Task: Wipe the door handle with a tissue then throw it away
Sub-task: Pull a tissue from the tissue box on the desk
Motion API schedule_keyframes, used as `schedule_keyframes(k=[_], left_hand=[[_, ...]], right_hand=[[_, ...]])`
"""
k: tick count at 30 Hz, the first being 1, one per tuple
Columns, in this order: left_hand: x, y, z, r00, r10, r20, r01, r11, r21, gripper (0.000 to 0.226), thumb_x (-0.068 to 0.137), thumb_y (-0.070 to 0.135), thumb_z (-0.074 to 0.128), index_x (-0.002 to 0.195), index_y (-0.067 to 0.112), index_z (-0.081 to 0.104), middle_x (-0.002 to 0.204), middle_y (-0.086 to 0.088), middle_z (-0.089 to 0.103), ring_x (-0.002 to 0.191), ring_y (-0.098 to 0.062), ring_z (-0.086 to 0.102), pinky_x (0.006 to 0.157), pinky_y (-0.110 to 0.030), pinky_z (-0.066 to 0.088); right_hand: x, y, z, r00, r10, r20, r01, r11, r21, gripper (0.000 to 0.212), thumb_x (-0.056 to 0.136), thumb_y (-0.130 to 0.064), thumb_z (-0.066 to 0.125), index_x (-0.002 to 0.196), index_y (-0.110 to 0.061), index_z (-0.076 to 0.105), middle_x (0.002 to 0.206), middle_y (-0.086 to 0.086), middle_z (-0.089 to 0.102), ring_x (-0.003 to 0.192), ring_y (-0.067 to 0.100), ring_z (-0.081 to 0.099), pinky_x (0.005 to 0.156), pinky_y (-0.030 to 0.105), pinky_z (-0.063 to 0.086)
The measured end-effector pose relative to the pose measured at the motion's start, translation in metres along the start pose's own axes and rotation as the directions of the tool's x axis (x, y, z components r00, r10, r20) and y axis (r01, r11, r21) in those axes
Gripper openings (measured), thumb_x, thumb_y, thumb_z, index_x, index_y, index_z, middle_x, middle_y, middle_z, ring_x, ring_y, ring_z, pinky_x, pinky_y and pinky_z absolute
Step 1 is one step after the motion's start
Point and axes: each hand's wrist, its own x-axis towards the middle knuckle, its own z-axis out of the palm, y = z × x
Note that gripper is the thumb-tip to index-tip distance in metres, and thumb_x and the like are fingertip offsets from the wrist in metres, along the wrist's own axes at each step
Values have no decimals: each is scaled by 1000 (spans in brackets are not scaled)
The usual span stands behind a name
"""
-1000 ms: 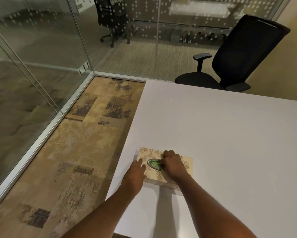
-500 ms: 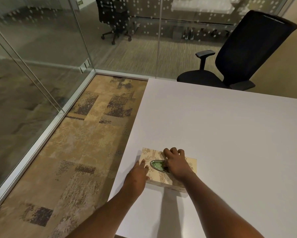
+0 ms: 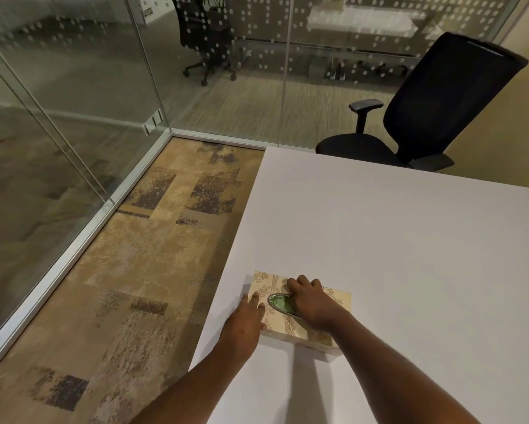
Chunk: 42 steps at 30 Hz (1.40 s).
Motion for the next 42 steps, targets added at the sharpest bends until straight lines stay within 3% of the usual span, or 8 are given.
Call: schedule_keyframes(k=[5, 11, 17, 23, 28, 33, 38, 42], left_hand=[[-10, 1, -2, 998, 53, -17, -52, 996, 78, 50, 102, 12, 26, 150, 7, 13, 161, -15, 5, 148, -32, -1, 120, -37, 5], [-12, 7, -16, 998, 52, 45, -48, 995, -88, 47, 100, 21, 34, 146, 8, 28, 158, -15, 19, 146, -30, 16, 119, -37, 20], [-10, 19, -43, 983, -72, -167, -13, 889, -458, 58, 78, 37, 72, 127, 11, 55, 130, -7, 58, 127, -20, 48, 106, -27, 36], [-6, 43, -77, 984, -138, -110, -20, 532, -846, 78, 71, 20, 81, 139, 15, 43, 140, -8, 50, 126, -23, 49, 102, -32, 43], [-9, 45, -92, 980, -168, -105, -30, 401, -916, 49, 77, 11, 74, 123, 6, 59, 121, -13, 63, 106, -25, 60, 85, -34, 50], [-17, 37, -105, 945, -306, -113, -31, 261, -965, 21, 86, 9, 63, 105, 4, 71, 108, -12, 70, 97, -27, 62, 68, -23, 45], [-25, 29, -127, 919, -393, 1, 10, 19, -1000, 14, 82, -3, 55, 83, 4, 68, 86, -16, 65, 81, -27, 57, 71, -39, 50], [-33, 24, -139, 944, -331, 12, -16, -82, -996, 21, 84, -8, 51, 89, 5, 67, 95, -18, 66, 88, -30, 61, 83, -47, 52]], right_hand=[[-13, 5, -20, 992, 120, 30, -122, 911, 395, 7, 89, -8, 45, 86, -8, 51, 99, 9, 41, 85, 26, 45, 76, 38, 44], [-25, 20, -52, 954, 298, 46, -256, 720, 645, 34, 73, 13, 37, 71, -21, 41, 74, -1, 48, 68, 21, 44, 59, 29, 37], [-33, 21, -79, 926, 375, 41, -233, 482, 845, 21, 97, -2, 35, 82, -5, 49, 90, 13, 59, 96, 28, 64, 78, 43, 58], [-37, 12, -102, 940, 341, 16, -194, 496, 847, 22, 97, -2, 34, 81, -9, 48, 83, 6, 57, 84, 23, 61, 74, 35, 56], [-37, 10, -110, 938, 345, -25, -153, 478, 865, 18, 97, -8, 41, 83, -6, 52, 79, 6, 57, 74, 21, 56, 76, 50, 52], [-41, 5, -121, 946, 308, -96, -70, 485, 872, 14, 94, -12, 51, 82, -13, 57, 75, -4, 59, 69, 9, 54, 72, 34, 45], [-48, -6, -135, 967, 175, -188, 49, 594, 803, 9, 87, -20, 67, 96, -20, 68, 88, -1, 67, 81, 7, 62, 73, 16, 49], [-50, -9, -144, 971, 176, -163, 7, 658, 753, 15, 83, -32, 71, 86, -17, 69, 95, 0, 65, 87, 12, 61, 78, 27, 52]])
